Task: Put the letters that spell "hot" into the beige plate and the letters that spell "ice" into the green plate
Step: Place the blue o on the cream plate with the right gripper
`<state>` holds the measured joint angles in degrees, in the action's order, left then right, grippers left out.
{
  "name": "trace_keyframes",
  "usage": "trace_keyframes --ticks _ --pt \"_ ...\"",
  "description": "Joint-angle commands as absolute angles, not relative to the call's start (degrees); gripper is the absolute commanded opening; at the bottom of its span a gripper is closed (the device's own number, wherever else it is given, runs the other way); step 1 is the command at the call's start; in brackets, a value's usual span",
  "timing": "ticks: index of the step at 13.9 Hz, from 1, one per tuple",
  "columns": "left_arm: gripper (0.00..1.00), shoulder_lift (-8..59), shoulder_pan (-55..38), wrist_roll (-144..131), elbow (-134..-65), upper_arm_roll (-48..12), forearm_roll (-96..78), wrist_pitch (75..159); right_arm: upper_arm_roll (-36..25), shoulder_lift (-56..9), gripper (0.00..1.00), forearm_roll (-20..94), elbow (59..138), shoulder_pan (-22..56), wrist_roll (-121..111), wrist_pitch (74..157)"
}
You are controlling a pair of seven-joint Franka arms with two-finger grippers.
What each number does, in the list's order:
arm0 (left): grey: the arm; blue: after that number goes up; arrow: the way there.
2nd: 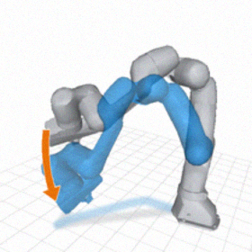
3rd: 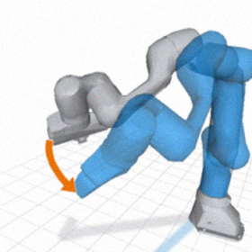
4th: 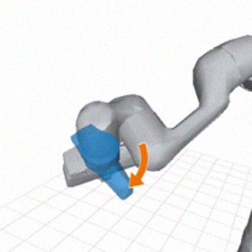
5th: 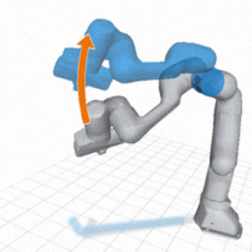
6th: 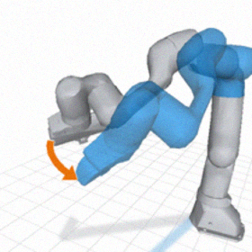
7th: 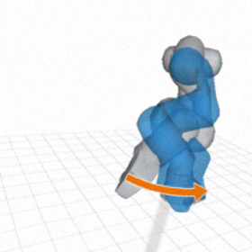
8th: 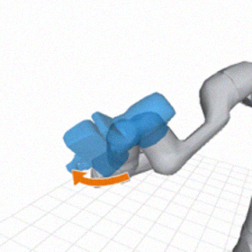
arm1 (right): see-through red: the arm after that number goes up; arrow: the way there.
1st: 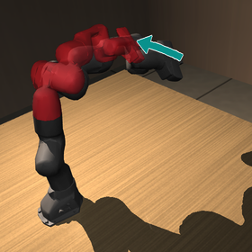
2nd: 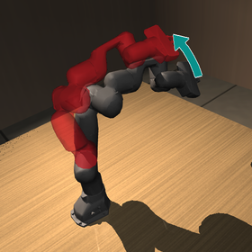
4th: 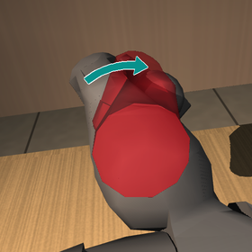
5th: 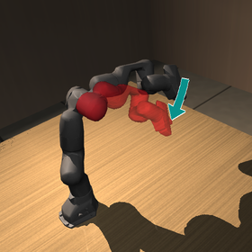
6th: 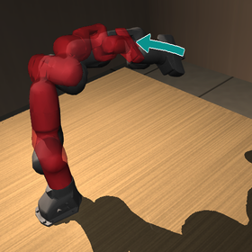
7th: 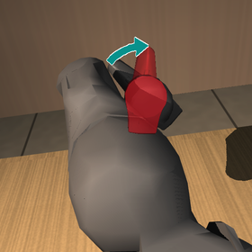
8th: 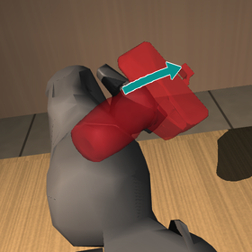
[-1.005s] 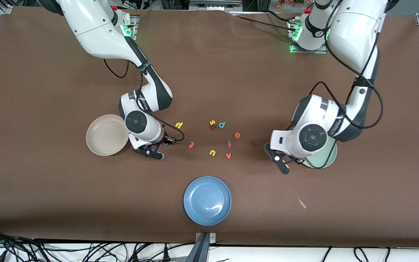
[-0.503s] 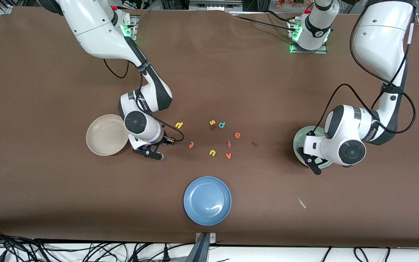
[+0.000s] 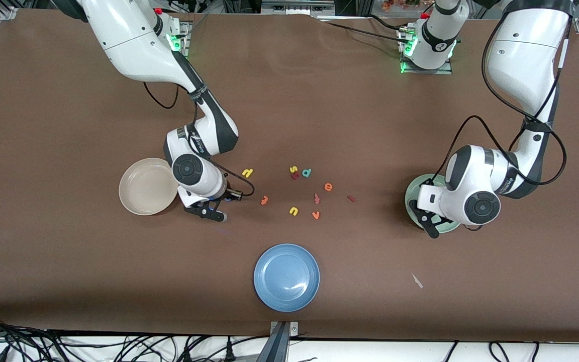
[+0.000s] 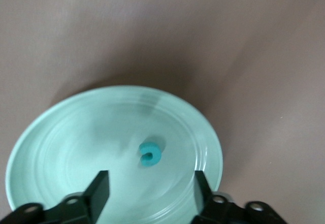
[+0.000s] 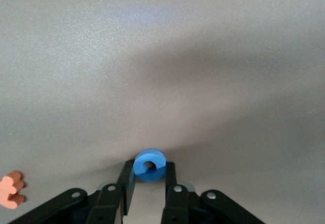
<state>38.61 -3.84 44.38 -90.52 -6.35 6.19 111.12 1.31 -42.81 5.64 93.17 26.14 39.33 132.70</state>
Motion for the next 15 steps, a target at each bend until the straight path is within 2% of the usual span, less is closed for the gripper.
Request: trace_keyframes --ticks 1,3,5,7,11,13,15 --pt "1.00 35.1 -4.1 44.0 -90.6 -10.4 4.7 110.7 1.5 -44.5 0.28 6.2 89.2 25.8 37.7 131.8" --pt "1.00 35.2 -4.9 37.1 -90.3 -12.1 4.7 110.5 0.7 -44.0 0.28 5.5 86.9 25.8 35.6 125.8" --pt "1.00 35.3 -5.9 30.9 -90.6 -13.9 4.7 110.4 -2.1 -41.1 0.28 4.9 88.2 25.8 31.8 120.4" --pt "1.00 35.9 -7.8 24.5 -90.1 -15.5 4.7 111.1 -4.4 -38.4 0.28 4.8 90.8 25.8 28.8 119.4" --pt "1.00 37.4 -12.6 16.1 -90.3 -15.5 4.3 115.4 -10.1 -31.1 0.28 4.9 100.3 25.8 16.7 121.1" --pt "1.00 39.3 -14.6 13.5 -91.0 -15.5 5.1 119.8 -12.5 -27.8 0.28 5.2 107.4 25.8 11.3 125.7" --pt "0.84 40.8 -14.8 14.1 -91.8 -15.4 6.3 124.7 -13.7 -25.5 0.29 5.4 114.5 25.8 7.8 132.5"
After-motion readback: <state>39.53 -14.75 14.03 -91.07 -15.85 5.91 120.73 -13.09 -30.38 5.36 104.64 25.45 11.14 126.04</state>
